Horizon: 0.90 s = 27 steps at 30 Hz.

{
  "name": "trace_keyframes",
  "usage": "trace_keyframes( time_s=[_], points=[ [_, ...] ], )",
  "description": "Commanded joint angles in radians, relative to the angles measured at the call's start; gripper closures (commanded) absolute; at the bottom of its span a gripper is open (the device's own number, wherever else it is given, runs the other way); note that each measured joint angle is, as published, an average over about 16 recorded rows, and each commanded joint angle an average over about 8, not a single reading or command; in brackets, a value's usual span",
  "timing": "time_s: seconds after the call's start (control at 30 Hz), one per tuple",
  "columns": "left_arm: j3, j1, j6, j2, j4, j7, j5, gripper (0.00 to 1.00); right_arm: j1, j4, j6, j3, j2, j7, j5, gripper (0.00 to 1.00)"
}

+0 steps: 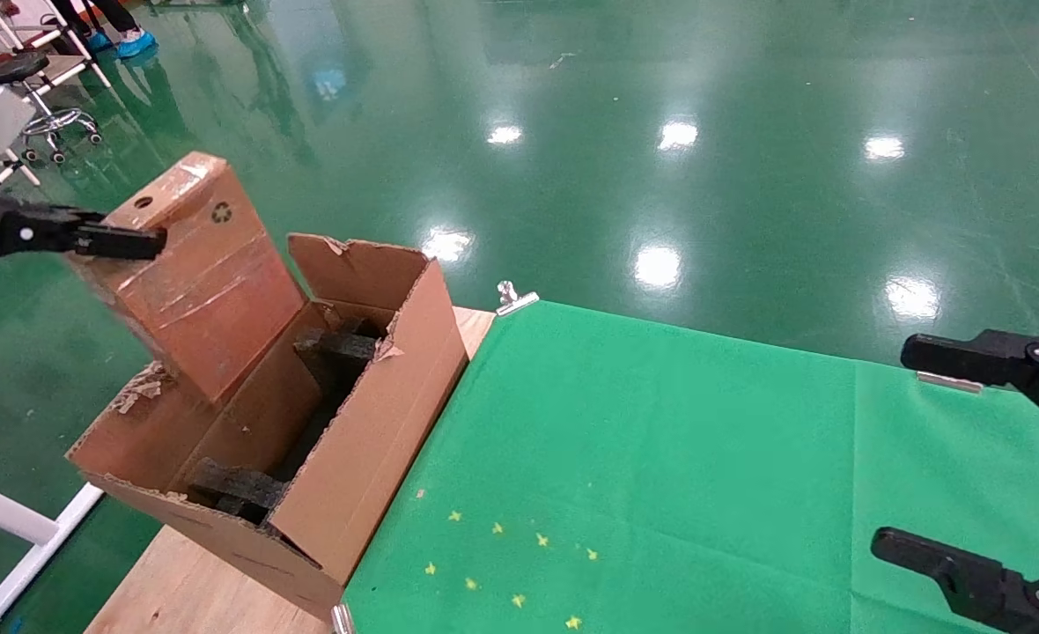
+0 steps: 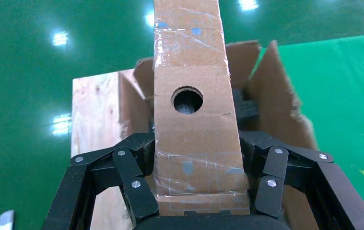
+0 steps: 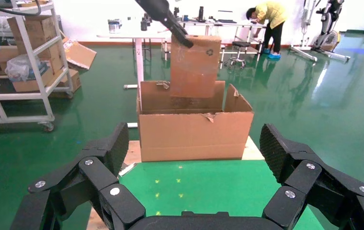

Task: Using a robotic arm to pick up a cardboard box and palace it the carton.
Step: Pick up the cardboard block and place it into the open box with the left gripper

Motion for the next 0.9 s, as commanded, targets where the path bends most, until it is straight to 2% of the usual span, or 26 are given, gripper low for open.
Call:
trace_keyframes(
  time_s=[0.03,0.47,0.9],
  points=[
    [-0.001,0.010,-0.021,-0.003,0.040,0.033,-0.001,1.00,0.000,0.000,0.000,0.000,0.000,0.000,0.000,0.00],
    [-0.040,0.118,-0.148,0.003,0.230,0.172,-0.066,1.00,0.000,0.000,0.000,0.000,0.000,0.000,0.000,0.00],
    [-0.072,0.223,-0.216,0.005,0.329,0.230,-0.114,1.00,0.000,0.000,0.000,0.000,0.000,0.000,0.000,0.00]
  ],
)
